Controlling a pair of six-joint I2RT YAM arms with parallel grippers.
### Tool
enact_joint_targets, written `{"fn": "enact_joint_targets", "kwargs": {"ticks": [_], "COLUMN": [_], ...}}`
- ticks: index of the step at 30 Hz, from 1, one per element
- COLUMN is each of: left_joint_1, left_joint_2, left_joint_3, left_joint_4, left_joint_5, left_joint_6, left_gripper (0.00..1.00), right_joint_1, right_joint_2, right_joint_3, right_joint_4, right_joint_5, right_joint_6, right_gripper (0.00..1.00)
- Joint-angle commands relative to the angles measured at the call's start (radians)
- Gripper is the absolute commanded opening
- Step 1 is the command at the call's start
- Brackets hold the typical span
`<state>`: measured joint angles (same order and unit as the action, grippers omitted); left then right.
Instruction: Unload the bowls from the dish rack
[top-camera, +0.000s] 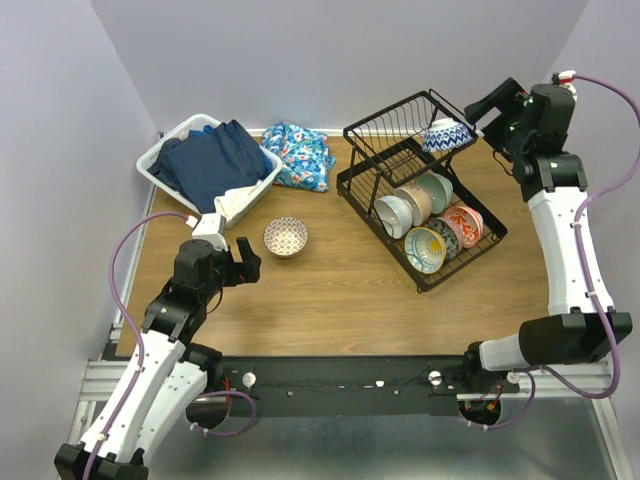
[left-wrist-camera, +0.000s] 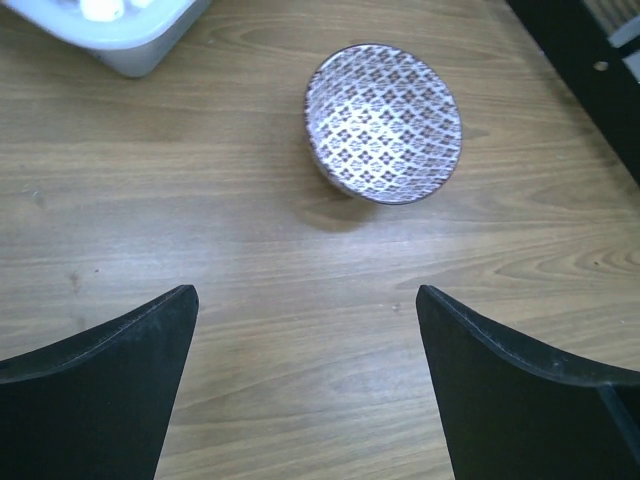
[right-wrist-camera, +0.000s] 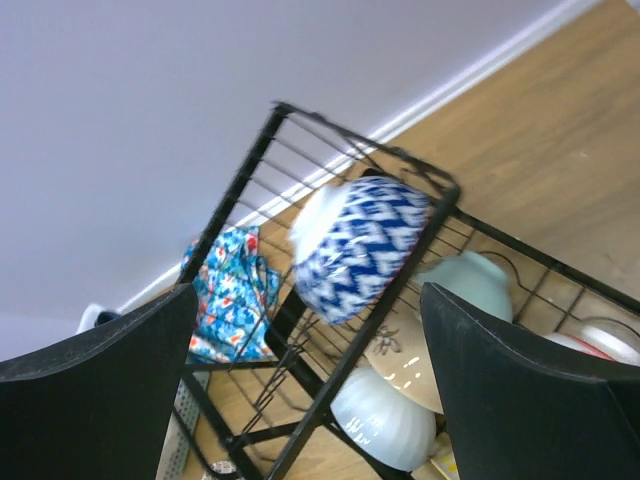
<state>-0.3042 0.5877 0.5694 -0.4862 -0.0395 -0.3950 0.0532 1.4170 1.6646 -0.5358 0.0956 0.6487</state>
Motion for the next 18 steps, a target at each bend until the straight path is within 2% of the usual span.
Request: {"fn": "enact_joint_targets", "kwargs": {"ticks": [1,7,18], "left_joint_1": [-0.078,-0.194,-0.196], "left_joint_2": [-0.032,-0.038,0.038], "left_joint_3": [0.0,-0.005,0.004], "left_joint_4": [0.043,0.05,0.074], "left_joint_5": [0.052,0.001,-0.028], "left_joint_6": [0.019,0.013,0.033], "left_gripper": [0.99,0.99,0.99], "right_joint_1": [-0.113,-0.162,-0.17], "right_joint_2": [0.01,0.01,0.04], "right_joint_3": [-0.069,-0.172,-0.325], "right_joint_4": [0.036,0.169,0.345], "right_joint_5": [-0.203,-0.332,-0.448], "right_joint_6": [0.144,0.255,0.362], "right_gripper": [1.0,0.98,0.95]}}
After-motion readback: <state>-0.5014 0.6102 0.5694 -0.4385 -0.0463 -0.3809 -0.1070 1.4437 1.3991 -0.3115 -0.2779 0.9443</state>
